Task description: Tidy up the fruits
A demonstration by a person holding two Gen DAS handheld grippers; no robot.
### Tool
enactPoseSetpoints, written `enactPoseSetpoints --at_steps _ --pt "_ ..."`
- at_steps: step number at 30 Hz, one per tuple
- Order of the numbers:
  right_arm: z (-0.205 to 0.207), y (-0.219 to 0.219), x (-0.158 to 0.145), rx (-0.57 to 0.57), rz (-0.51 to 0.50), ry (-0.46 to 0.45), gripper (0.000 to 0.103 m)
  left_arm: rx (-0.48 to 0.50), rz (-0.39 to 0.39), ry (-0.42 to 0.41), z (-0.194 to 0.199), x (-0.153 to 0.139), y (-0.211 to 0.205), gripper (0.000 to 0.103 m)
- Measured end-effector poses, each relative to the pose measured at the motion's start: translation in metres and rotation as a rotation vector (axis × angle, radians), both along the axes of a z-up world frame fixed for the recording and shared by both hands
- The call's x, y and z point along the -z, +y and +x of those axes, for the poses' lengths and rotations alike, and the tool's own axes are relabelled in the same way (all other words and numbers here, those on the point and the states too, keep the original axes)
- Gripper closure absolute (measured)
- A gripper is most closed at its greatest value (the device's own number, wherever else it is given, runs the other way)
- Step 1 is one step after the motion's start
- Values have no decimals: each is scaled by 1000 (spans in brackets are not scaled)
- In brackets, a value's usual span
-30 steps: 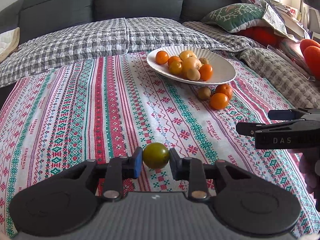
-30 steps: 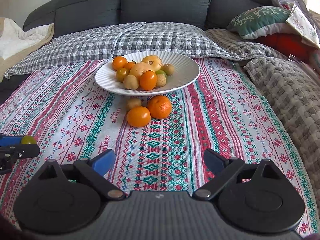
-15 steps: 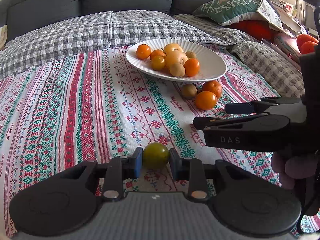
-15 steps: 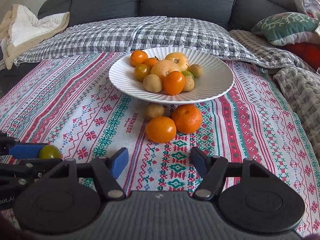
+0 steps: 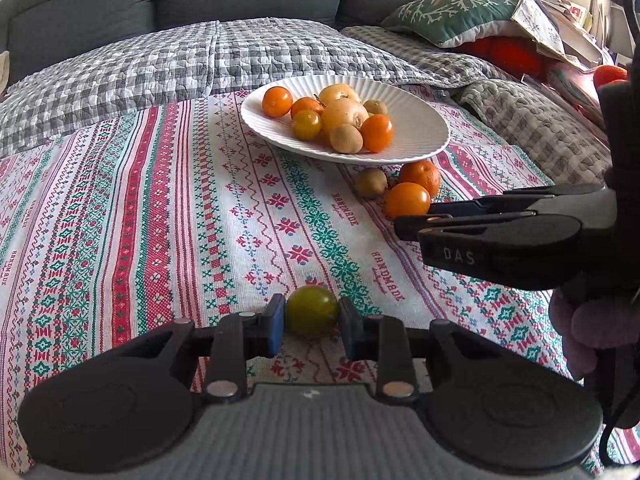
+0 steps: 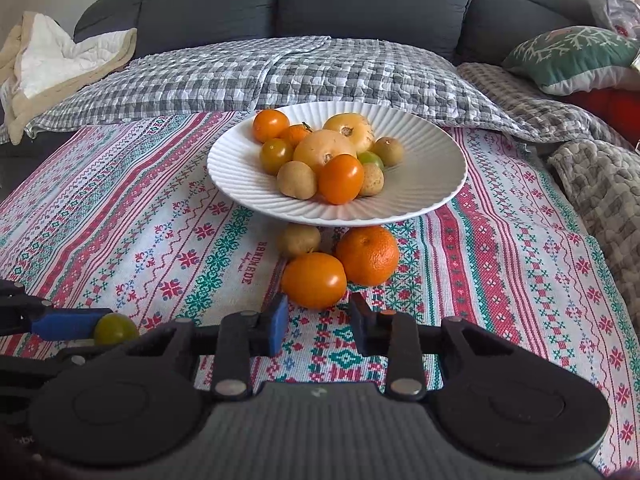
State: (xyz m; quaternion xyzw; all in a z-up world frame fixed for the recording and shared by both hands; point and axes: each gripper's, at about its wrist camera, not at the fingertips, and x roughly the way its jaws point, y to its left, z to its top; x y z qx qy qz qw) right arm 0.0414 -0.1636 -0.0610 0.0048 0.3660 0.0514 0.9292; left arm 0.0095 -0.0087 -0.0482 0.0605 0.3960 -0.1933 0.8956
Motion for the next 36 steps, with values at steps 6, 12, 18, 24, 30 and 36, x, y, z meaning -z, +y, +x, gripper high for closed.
enactPoseSetpoints --at_steps 6,12,18,24,30,36 --pt "-5 1 -2 -26 -4 3 89 2 -2 4 1 0 0 87" --pt "-9 -6 -1 -29 70 29 67 -1 -2 8 1 0 0 87" --pt "-6 -1 1 -19 86 20 50 1 -11 17 4 0 -1 87" --pt "4 -1 1 22 103 13 54 12 -23 22 5 0 1 87" --pt "11 -3 1 62 108 14 68 13 -23 25 5 0 2 87" --pt "7 -6 -1 49 121 14 72 13 -15 25 5 0 -1 87"
